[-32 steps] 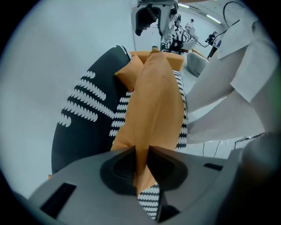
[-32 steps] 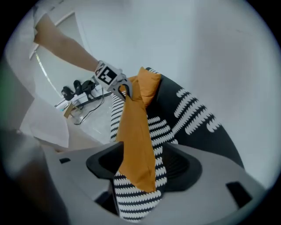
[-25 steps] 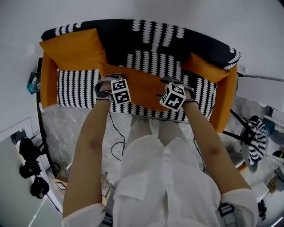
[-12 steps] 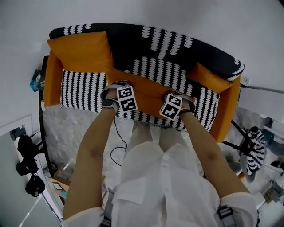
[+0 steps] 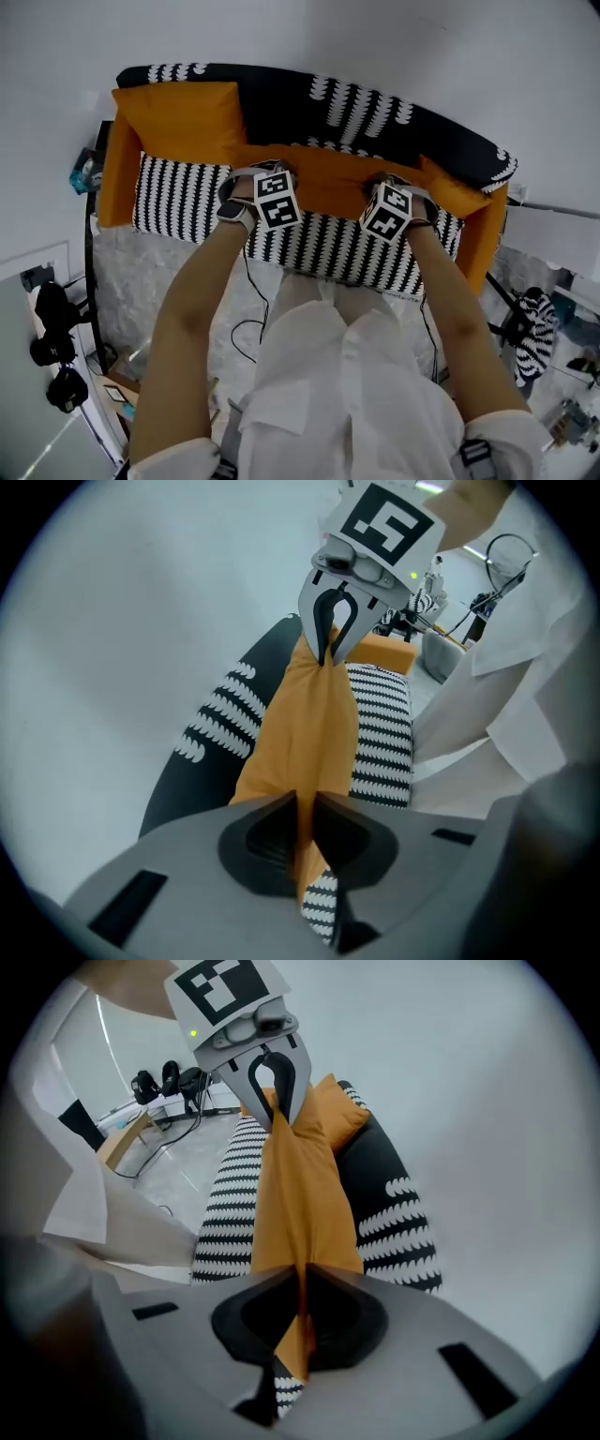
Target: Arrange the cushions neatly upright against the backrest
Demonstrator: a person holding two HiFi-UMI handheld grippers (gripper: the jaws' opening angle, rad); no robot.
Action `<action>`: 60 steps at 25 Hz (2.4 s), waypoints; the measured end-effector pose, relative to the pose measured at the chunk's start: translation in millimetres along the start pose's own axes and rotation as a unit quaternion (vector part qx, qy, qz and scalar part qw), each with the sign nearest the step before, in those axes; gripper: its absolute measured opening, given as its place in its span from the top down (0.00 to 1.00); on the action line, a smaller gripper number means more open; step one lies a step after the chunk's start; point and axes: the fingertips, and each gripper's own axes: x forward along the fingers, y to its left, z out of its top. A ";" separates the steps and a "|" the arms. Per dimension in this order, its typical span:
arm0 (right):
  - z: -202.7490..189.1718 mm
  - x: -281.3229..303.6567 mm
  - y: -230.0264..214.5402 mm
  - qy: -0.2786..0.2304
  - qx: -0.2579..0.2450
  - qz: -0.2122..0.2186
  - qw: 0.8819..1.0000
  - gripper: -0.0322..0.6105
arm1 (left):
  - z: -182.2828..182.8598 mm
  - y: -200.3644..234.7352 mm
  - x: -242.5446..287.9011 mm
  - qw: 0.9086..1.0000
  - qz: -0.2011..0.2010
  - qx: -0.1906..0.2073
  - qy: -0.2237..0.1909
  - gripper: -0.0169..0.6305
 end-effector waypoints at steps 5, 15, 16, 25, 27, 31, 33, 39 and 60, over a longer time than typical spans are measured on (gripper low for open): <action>3.5 8.4 -38.4 0.007 0.002 -0.011 1.000 0.92 | 8.4 42.9 11.5 1.000 0.014 0.007 0.013 0.91; 16.3 52.2 -79.5 0.010 0.022 -0.003 1.000 0.92 | -6.9 98.3 47.7 0.999 0.001 -0.004 0.054 0.91; 17.4 55.7 -84.5 0.011 0.021 -0.005 1.000 0.92 | -7.9 103.1 50.9 0.999 0.004 -0.009 0.050 0.91; 18.5 74.8 -121.6 0.022 0.019 -0.017 0.999 0.91 | 0.1 143.5 72.6 0.999 0.028 -0.014 0.019 0.91; 17.2 79.1 -129.6 0.022 0.023 -0.024 0.999 0.90 | 1.9 150.6 77.8 0.999 0.035 -0.016 0.016 0.91; 16.7 85.8 -141.6 0.022 0.029 -0.029 0.999 0.87 | 2.9 162.4 87.9 0.999 0.042 -0.020 0.014 0.90; 17.9 86.6 -148.5 0.019 0.037 -0.026 0.999 0.85 | 3.7 169.1 91.1 0.999 0.044 -0.023 0.018 0.88; 15.5 83.2 -156.5 0.008 0.051 -0.035 0.998 0.76 | 6.7 178.1 86.9 0.996 0.053 -0.067 0.001 0.72; 26.7 -101.3 -166.4 -0.329 0.326 -0.097 0.881 0.77 | 64.1 157.0 -88.1 0.875 0.133 -0.323 -0.335 0.86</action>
